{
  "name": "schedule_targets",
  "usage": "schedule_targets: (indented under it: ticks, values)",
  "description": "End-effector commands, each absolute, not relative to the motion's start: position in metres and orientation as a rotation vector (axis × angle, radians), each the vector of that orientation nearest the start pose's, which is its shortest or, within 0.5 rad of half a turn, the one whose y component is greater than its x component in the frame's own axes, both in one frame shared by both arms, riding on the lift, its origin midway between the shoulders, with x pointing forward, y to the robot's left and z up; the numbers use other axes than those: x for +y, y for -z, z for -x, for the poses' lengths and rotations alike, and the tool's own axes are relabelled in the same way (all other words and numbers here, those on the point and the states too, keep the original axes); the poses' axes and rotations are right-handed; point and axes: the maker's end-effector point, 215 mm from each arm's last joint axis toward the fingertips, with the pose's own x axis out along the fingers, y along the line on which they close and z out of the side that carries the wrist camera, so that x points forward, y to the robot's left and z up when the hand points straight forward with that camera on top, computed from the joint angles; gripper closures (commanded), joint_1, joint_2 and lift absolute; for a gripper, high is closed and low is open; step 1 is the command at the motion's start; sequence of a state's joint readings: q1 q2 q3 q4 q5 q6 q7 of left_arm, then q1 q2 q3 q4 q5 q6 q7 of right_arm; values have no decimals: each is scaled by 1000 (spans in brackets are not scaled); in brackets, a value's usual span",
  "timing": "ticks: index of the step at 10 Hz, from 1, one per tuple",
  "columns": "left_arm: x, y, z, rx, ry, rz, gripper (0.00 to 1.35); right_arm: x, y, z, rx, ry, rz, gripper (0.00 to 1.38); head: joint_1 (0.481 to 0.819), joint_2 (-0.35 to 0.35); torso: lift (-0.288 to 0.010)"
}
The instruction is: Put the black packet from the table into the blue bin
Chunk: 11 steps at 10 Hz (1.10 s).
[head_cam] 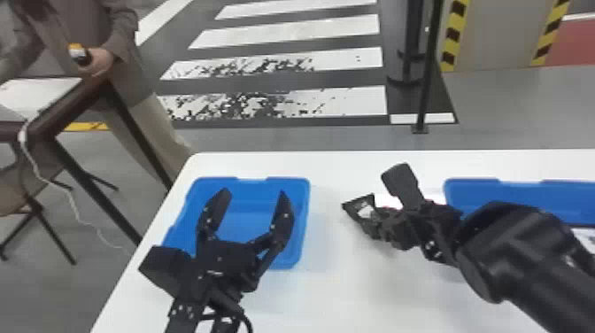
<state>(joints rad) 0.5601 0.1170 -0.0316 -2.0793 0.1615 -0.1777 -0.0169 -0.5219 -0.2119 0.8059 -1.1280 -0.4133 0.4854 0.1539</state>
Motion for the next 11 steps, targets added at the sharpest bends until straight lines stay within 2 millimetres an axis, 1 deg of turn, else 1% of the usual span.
schedule_targets:
  ticks: [1, 2, 3, 4, 5, 6, 7, 8, 9, 10, 11]
  values:
    - [221, 294, -423, -116, 90, 79, 127, -7, 470, -593, 512, -645, 147, 889, 695, 241, -110]
    - [222, 296, -423, -112, 87, 79, 127, -51, 426, -608, 397, -518, 112, 889, 695, 239, -110]
    - [223, 298, -422, -107, 86, 78, 127, -103, 401, -612, 337, -397, 89, 889, 695, 210, -110]
    - [223, 297, -422, -109, 86, 78, 127, -153, 397, -603, 342, -298, 84, 889, 695, 188, -110]
    - [223, 297, -422, -109, 86, 78, 127, -204, 409, -585, 386, -206, 87, 889, 695, 131, -110]
    - [224, 298, -421, -107, 84, 77, 127, -237, 431, -562, 452, -150, 86, 889, 695, 73, -110]
    - [224, 298, -421, -107, 84, 77, 127, -248, 444, -545, 490, -147, 76, 889, 695, 19, -110]
    - [224, 296, -422, -110, 84, 77, 127, -251, 450, -534, 520, -146, 97, 889, 695, -13, -110]
    - [222, 296, -422, -112, 88, 79, 128, -255, 461, -533, 542, -142, 105, 866, 695, -20, -110]
    - [220, 296, -422, -112, 91, 81, 128, -256, 462, -538, 543, -152, 109, 553, 695, -31, -110]
    - [222, 295, -422, -114, 88, 80, 127, -259, 449, -540, 501, -153, 126, 121, 695, -36, -110]
